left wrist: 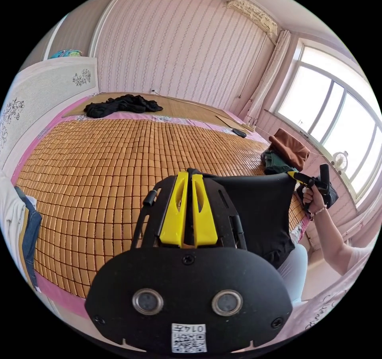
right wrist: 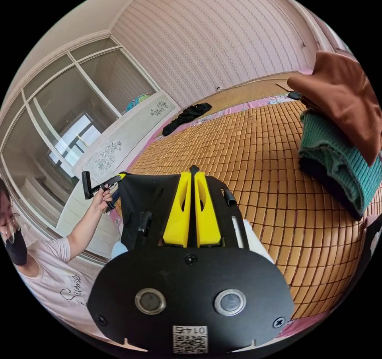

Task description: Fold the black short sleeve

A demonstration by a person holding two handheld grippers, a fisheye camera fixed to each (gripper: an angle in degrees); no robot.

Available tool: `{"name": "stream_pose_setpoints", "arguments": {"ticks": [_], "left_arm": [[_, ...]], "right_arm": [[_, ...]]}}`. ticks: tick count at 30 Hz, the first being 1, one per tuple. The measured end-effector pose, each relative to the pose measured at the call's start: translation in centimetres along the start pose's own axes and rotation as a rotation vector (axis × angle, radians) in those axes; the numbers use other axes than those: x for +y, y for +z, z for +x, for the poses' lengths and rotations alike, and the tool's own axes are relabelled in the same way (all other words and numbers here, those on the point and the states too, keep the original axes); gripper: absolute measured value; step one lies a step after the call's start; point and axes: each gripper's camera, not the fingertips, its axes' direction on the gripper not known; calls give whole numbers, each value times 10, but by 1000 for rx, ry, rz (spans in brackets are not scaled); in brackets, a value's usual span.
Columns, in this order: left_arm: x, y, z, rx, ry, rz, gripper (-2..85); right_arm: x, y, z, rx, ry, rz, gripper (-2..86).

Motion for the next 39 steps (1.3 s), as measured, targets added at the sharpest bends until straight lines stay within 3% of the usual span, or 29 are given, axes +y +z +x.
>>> {"name": "stream_pose_setpoints", "arguments": {"ticks": [5,9,15,19,23,26,29,39], "left_arm": [[-25,47,-13,-46,-36,-19,-5],[-37,107,-37,-25,-98,-151,34],[9,93,-54,-74,-35,-193,76],[74,58,-40,-29,22,-251,76],[132,55,-20,45,-12,-276,93],[145,84,-6,19,2,-359,86],[147,87,1,-42,50,-331,47],[130,20,24,-24,126,-274,14]], "right_arm": [[-37,47,18,86,8,-37,9],[-58,85,48,114,58,-95,16],[-21,93,55,319,1,-157,65],[56,60,21,218,-98,-219,67],[119,52,1,117,-63,-249,73],[129,61,-5,149,-49,-255,77],[127,68,2,159,-19,-263,50],[110,-10,-9,58,-62,-155,2]]}}
